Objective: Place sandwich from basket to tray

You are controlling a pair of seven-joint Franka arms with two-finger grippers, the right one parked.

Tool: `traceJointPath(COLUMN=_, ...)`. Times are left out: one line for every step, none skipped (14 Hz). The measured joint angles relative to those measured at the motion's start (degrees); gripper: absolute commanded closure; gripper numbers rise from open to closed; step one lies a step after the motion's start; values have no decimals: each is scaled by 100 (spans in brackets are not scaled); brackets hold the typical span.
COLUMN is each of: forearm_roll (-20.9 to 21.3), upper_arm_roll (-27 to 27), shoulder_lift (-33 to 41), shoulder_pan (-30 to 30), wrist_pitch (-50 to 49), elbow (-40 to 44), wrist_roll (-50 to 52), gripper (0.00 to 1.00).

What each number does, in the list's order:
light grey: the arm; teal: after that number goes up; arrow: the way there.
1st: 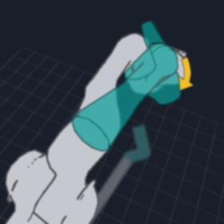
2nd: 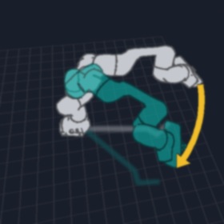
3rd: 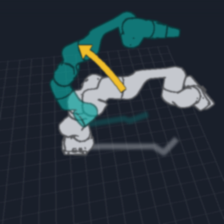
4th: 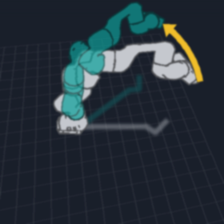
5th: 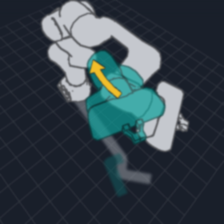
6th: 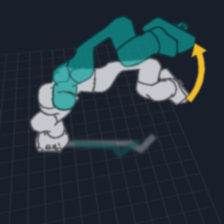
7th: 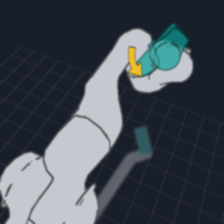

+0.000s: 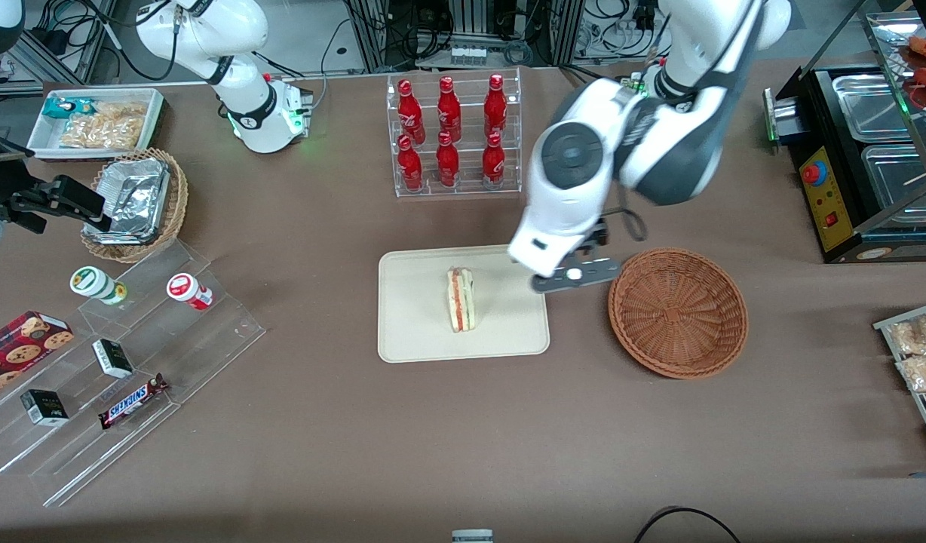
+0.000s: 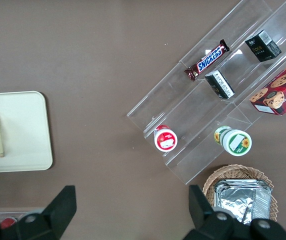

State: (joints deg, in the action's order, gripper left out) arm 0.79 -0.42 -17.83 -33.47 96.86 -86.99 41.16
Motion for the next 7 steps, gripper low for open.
traceJointPath(forearm_roll=1, upper_arm_roll=-5, shoulder_lift=243, shoulder_pan=170, wrist_pitch=-22, elbow=-216, wrist_roll=-291, gripper=0)
traceJointPath(forearm_roll=0, upper_arm_roll=-10, shoulder_lift=482, shoulder_pan=354, wrist_pitch=-85, elbow=-424, wrist_roll=-611, gripper=0)
traceJointPath(forearm_roll=-1, upper_arm_roll=-15, shoulder_lift=696, shoulder_pan=553, wrist_pitch=-182, elbow=-599, wrist_roll=-939, gripper=0)
traceJointPath(forearm_roll=-2, upper_arm_roll=-21, shoulder_lift=882, shoulder_pan=770, wrist_pitch=-324, elbow=-727, wrist_roll=-1276, gripper=0)
traceJointPath(forearm_roll=-5, upper_arm_roll=-25, shoulder_lift=1030, shoulder_pan=988, wrist_pitch=-500, elbow=-801, wrist_roll=-1604, gripper=0)
traceJointPath(forearm_roll=-6, upper_arm_roll=-29, shoulder_lift=1155, shoulder_pan=1194, wrist_pitch=-669, elbow=-842, wrist_roll=-1897, gripper=0)
traceJointPath(forearm_roll=-8, upper_arm_roll=-31, shoulder_lift=1260, shoulder_pan=1365, wrist_pitch=-811, elbow=-866, wrist_roll=-2126, gripper=0)
